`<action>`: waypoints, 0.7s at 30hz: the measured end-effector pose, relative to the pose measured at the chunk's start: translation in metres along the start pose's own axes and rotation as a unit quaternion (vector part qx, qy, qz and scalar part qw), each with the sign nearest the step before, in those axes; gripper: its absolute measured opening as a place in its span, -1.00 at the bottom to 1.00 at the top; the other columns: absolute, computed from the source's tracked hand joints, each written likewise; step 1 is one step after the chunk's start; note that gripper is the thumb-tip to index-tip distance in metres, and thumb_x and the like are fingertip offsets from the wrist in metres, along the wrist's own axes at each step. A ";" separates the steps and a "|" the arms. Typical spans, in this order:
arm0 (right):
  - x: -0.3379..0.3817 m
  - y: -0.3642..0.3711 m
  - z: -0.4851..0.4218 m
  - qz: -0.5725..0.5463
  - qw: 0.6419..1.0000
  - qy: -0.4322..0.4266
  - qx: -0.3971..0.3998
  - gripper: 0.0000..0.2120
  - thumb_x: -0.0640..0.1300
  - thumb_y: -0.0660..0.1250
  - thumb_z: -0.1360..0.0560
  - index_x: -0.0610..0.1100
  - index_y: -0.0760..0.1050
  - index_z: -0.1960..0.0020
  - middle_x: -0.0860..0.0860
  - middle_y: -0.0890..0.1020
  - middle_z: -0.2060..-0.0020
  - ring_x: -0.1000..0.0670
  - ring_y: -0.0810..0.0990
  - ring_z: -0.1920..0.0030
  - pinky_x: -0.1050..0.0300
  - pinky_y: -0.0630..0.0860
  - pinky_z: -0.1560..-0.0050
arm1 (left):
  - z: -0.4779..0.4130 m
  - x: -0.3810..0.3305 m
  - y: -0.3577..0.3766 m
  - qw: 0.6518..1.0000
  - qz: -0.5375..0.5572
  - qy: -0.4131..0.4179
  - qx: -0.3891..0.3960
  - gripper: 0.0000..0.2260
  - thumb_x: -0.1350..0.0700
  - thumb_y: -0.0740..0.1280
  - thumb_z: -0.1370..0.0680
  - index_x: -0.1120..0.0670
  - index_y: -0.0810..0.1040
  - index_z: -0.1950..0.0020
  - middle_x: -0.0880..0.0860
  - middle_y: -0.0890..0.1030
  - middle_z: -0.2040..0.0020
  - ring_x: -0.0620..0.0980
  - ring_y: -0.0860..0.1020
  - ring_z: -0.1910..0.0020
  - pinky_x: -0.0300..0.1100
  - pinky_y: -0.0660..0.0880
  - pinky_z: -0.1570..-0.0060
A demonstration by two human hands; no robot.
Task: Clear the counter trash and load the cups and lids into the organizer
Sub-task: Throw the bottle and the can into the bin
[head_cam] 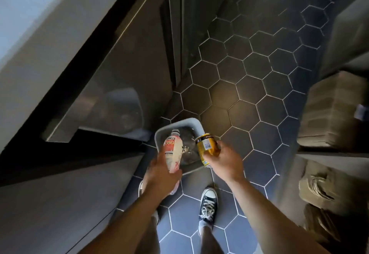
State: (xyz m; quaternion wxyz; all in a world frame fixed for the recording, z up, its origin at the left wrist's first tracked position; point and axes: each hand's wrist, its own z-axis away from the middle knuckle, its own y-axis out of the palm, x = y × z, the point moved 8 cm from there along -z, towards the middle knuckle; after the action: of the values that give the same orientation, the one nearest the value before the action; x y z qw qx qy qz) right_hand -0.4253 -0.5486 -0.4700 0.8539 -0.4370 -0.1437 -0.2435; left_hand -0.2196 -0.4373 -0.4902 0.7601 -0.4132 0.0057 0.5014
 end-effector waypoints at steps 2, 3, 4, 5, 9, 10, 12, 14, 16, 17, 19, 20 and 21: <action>-0.015 0.026 -0.016 -0.009 1.000 0.020 0.019 -0.76 0.11 0.39 -0.33 -0.04 0.57 0.14 0.02 0.66 0.29 -0.06 0.63 0.27 0.09 0.56 0.26 | -0.018 0.015 0.021 1.000 -0.006 -0.013 0.006 -0.29 -0.08 0.45 -0.38 -0.18 0.25 -0.49 0.04 0.60 -0.28 0.14 0.59 -0.21 -0.07 0.54 -0.16; -0.021 0.038 -0.024 -0.010 0.999 0.025 0.024 -0.77 0.10 0.40 -0.34 -0.06 0.57 0.17 0.01 0.66 0.32 -0.06 0.64 0.29 0.09 0.58 0.27 | -0.027 0.021 0.030 1.000 -0.008 -0.017 0.006 -0.31 -0.07 0.45 -0.39 -0.17 0.28 -0.48 0.04 0.60 -0.29 0.13 0.59 -0.22 -0.08 0.54 -0.18; -0.027 0.049 -0.033 -0.008 0.999 0.027 0.025 -0.79 0.08 0.41 -0.34 -0.06 0.56 0.20 0.00 0.66 0.34 -0.07 0.64 0.31 0.09 0.59 0.28 | -0.038 0.026 0.038 1.000 -0.012 -0.020 0.006 -0.31 -0.06 0.45 -0.40 -0.16 0.29 -0.49 0.05 0.60 -0.29 0.14 0.58 -0.22 -0.06 0.54 -0.20; -0.031 0.059 -0.043 -0.004 0.999 0.027 0.026 -0.81 0.06 0.41 -0.36 -0.06 0.56 0.20 0.00 0.66 0.34 -0.09 0.65 0.29 0.11 0.58 0.28 | -0.049 0.031 0.046 1.000 -0.016 -0.023 0.006 -0.30 -0.06 0.45 -0.39 -0.16 0.28 -0.50 0.06 0.60 -0.28 0.14 0.58 -0.21 -0.03 0.55 -0.20; -0.044 0.101 -0.080 0.020 0.999 0.026 0.042 -0.73 0.08 0.39 -0.40 -0.09 0.56 0.01 -0.08 0.67 0.16 -0.16 0.68 0.11 0.09 0.60 0.16 | -0.093 0.037 0.072 0.998 -0.055 -0.016 -0.003 -0.27 -0.10 0.44 -0.42 -0.14 0.22 -0.54 0.11 0.58 -0.27 0.18 0.57 -0.19 0.02 0.57 -0.15; -0.046 0.110 -0.089 0.026 0.998 0.026 0.046 -0.67 0.10 0.39 -0.40 -0.10 0.56 -0.04 -0.11 0.67 0.11 -0.17 0.68 0.08 0.05 0.62 0.12 | -0.103 0.038 0.077 0.998 -0.063 -0.015 -0.007 -0.27 -0.11 0.44 -0.43 -0.13 0.21 -0.53 0.12 0.57 -0.27 0.19 0.57 -0.19 0.03 0.57 -0.14; -0.050 0.127 -0.104 0.027 0.998 0.031 0.049 -0.62 0.15 0.38 -0.41 -0.09 0.53 -0.08 -0.13 0.67 0.05 -0.18 0.69 0.04 0.00 0.63 0.04 | -0.121 0.039 0.089 0.997 -0.080 -0.016 -0.008 -0.27 -0.13 0.43 -0.45 -0.10 0.18 -0.54 0.14 0.55 -0.29 0.21 0.56 -0.21 0.06 0.57 -0.16; -0.054 0.142 -0.116 0.016 0.998 0.038 0.049 -0.60 0.17 0.37 -0.42 -0.10 0.52 -0.10 -0.14 0.67 0.02 -0.18 0.69 0.03 0.00 0.62 0.01 | -0.136 0.043 0.100 0.994 -0.103 -0.017 -0.009 -0.26 -0.15 0.40 -0.47 -0.06 0.14 -0.57 0.16 0.50 -0.35 0.22 0.54 -0.25 0.09 0.55 -0.20; -0.059 0.153 -0.126 0.016 0.998 0.035 0.042 -0.59 0.17 0.39 -0.43 -0.11 0.53 -0.11 -0.14 0.68 0.01 -0.18 0.68 0.02 0.02 0.62 0.02 | -0.145 0.049 0.110 0.993 -0.116 -0.016 -0.012 -0.26 -0.17 0.38 -0.48 -0.04 0.13 -0.57 0.16 0.47 -0.39 0.23 0.53 -0.27 0.10 0.55 -0.22; -0.060 0.159 -0.129 0.015 0.999 0.029 0.040 -0.59 0.17 0.40 -0.43 -0.11 0.53 -0.11 -0.13 0.69 0.00 -0.18 0.67 0.02 0.03 0.61 0.02 | -0.148 0.051 0.114 0.993 -0.119 -0.011 -0.013 -0.25 -0.19 0.38 -0.49 -0.04 0.11 -0.57 0.16 0.46 -0.41 0.23 0.52 -0.29 0.12 0.54 -0.24; -0.064 0.168 -0.131 0.022 0.998 0.019 0.055 -0.52 0.22 0.43 -0.42 -0.09 0.52 -0.17 -0.09 0.69 -0.05 -0.17 0.67 -0.03 0.04 0.58 -0.03 | -0.151 0.054 0.123 0.991 -0.134 -0.003 -0.007 -0.22 -0.25 0.34 -0.52 -0.05 0.03 -0.60 0.17 0.40 -0.47 0.24 0.46 -0.38 0.14 0.49 -0.32; -0.068 0.172 -0.131 0.030 0.997 0.020 0.063 -0.47 0.25 0.43 -0.42 -0.09 0.51 -0.21 -0.08 0.69 -0.07 -0.16 0.66 -0.08 0.04 0.56 -0.06 | -0.150 0.055 0.126 0.989 -0.147 -0.002 0.001 -0.22 -0.28 0.30 -0.53 -0.05 -0.01 -0.60 0.18 0.35 -0.50 0.25 0.41 -0.42 0.15 0.45 -0.35; -0.072 0.173 -0.130 0.035 0.997 0.023 0.065 -0.46 0.25 0.42 -0.42 -0.09 0.50 -0.22 -0.09 0.69 -0.09 -0.17 0.65 -0.11 0.03 0.55 -0.09 | -0.150 0.056 0.129 0.988 -0.155 -0.002 0.007 -0.23 -0.28 0.28 -0.55 -0.05 -0.02 -0.60 0.18 0.31 -0.51 0.26 0.38 -0.44 0.16 0.43 -0.35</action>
State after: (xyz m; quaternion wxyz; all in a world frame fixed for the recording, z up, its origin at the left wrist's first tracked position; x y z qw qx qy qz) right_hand -0.3878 -0.5480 -0.6947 0.8914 -0.3797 -0.1243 -0.2140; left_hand -0.2295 -0.4698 -0.6927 0.8312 -0.4029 -0.0568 0.3789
